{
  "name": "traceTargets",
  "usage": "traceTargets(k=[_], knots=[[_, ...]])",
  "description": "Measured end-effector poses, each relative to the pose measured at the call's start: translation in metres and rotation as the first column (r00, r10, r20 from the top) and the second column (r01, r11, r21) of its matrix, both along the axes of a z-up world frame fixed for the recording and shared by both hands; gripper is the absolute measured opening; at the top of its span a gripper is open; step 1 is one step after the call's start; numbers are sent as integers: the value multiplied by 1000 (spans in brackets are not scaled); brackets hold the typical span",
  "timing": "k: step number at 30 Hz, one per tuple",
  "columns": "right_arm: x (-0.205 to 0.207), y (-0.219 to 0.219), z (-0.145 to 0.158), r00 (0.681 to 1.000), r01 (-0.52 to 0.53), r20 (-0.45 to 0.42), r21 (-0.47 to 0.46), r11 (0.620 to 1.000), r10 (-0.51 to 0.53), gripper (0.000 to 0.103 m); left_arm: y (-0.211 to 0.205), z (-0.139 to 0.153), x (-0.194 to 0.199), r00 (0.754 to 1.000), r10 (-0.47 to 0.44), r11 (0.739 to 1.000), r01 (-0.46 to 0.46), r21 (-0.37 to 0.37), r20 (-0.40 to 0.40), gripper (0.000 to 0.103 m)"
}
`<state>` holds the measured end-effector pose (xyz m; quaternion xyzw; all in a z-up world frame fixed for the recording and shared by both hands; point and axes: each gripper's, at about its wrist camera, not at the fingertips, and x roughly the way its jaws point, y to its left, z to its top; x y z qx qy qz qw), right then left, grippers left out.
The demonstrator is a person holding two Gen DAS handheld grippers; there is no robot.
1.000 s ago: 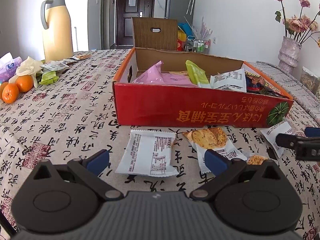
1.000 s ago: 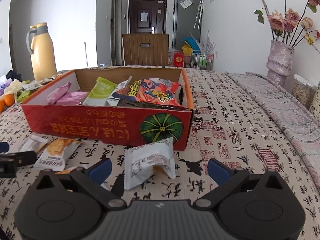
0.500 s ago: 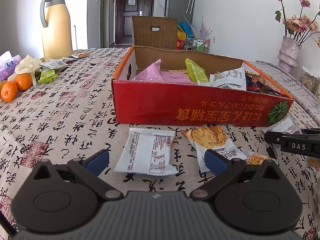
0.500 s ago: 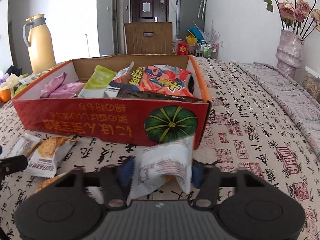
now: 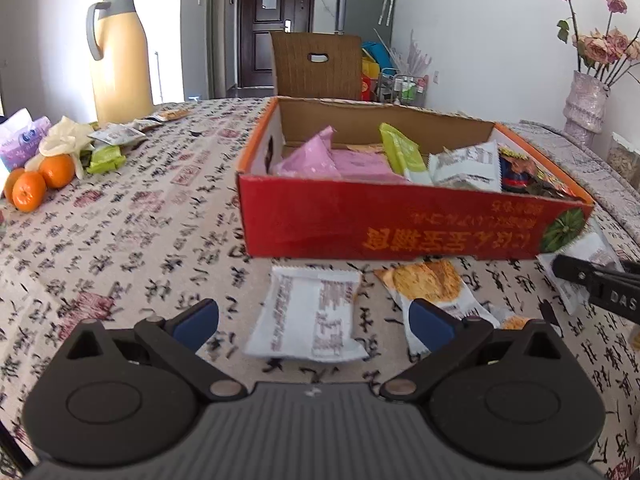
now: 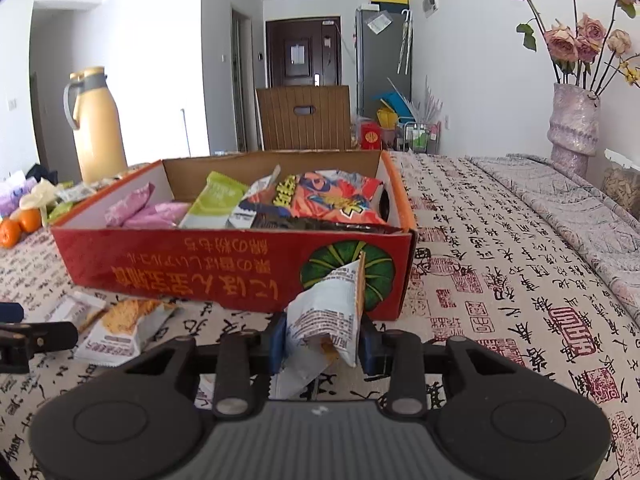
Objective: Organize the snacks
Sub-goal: 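Grasp a white packet with the right gripper while the left gripper grasps another white packet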
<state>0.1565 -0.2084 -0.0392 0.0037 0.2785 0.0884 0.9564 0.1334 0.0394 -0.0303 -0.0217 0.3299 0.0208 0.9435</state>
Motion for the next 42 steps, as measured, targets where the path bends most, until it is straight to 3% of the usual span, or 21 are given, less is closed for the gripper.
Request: traceTargets(k=[8, 16, 22, 26, 30, 42], knots=[[0, -4, -1, 1000, 6, 2, 27, 1000, -6, 34, 6, 0, 19, 998, 35, 997, -32, 66, -55, 102], [0, -4, -3, 1000, 3, 1, 38, 999, -3, 34, 4, -8, 24, 995, 26, 999, -21, 46, -93, 92], [-2, -4, -3, 1000, 2, 4, 42, 999, -2, 34, 1, -11, 26, 994, 13, 1000, -10, 29, -108, 72], [-2, -4, -4, 1000, 1, 4, 42, 999, -2, 34, -2, -9, 24, 995, -3, 1000, 5, 22, -95, 51], [-2, -4, -4, 1000, -1, 4, 43, 999, 1, 34, -3, -8, 21, 996, -10, 1000, 11, 11, -86, 44], [-10, -7, 7, 1000, -3, 29, 46, 999, 2, 34, -7, 17, 4, 1000, -30, 999, 30, 13, 3, 42]])
